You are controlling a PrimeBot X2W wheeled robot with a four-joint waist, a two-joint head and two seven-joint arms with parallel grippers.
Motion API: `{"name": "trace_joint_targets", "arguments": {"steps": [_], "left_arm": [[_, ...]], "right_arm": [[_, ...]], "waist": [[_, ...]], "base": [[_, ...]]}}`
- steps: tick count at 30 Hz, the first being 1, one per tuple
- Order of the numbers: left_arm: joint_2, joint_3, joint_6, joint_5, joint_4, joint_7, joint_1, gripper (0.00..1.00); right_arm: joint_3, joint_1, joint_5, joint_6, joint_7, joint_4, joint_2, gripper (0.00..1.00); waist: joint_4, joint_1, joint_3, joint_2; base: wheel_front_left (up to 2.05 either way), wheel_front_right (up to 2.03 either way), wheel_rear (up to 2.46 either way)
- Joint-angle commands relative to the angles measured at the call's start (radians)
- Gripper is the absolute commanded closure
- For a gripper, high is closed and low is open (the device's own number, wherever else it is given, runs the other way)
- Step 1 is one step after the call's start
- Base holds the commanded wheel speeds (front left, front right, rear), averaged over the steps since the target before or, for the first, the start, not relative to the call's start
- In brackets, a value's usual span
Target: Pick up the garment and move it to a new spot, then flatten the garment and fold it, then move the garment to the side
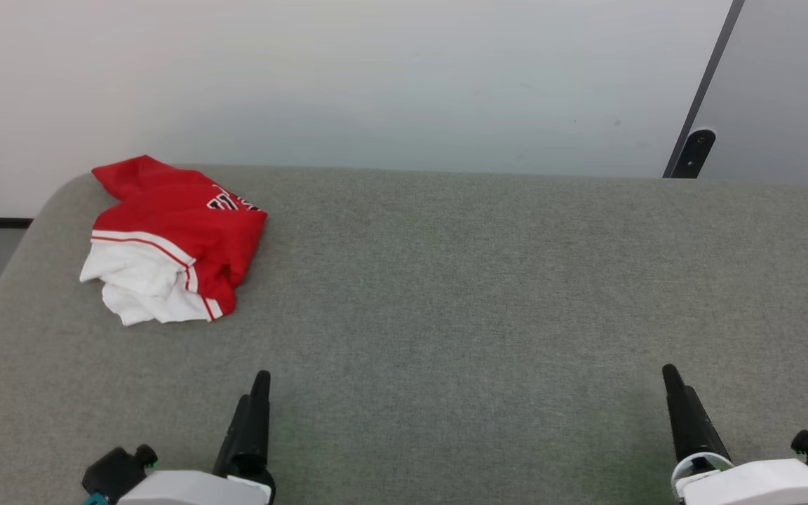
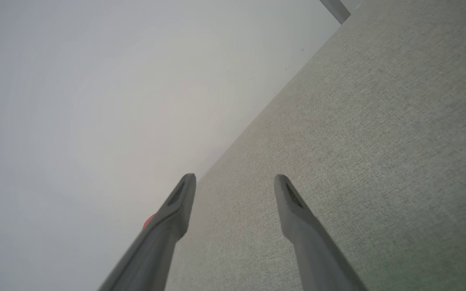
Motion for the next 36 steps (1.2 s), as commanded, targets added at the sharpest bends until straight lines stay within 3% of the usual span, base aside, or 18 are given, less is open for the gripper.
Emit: {"name": "trace_joint_targets", "arguments": {"steps": [1,4,13,36], "left_arm": [[0.012,-0.010,0.004,0.099,-0.023,-0.011,-0.004,0.00],[0.022,-0.019,0.011,0.216,-0.031,-0.021,0.004,0.00],[0.018,-0.002,0.019,0.429,-0.094,-0.050,0.038,0.00],[0.049,-0.002,-0.013,0.735,-0.151,-0.109,0.081,0.00]], "right_arm": [[0.010,0.000,-0.104,0.001,-0.013,-0.020,-0.003,0.00],[0.013,0.009,-0.211,0.001,-0.022,-0.017,-0.003,0.00],[0.003,0.028,-0.445,0.001,-0.051,-0.030,-0.003,0.00],[-0.010,0.045,-0.715,0.001,-0.109,-0.026,-0.004,0.00]], "waist": [[-0.001,0.0000,-0.002,-0.0001],[-0.002,0.0000,-0.005,-0.0001],[-0.003,0.0000,-0.016,-0.0001],[-0.019,0.0000,-0.029,-0.0001]], "base": [[0.00,0.00,0.00],[0.00,0.00,0.00],[0.00,0.00,0.00],[0.00,0.00,0.00]]}}
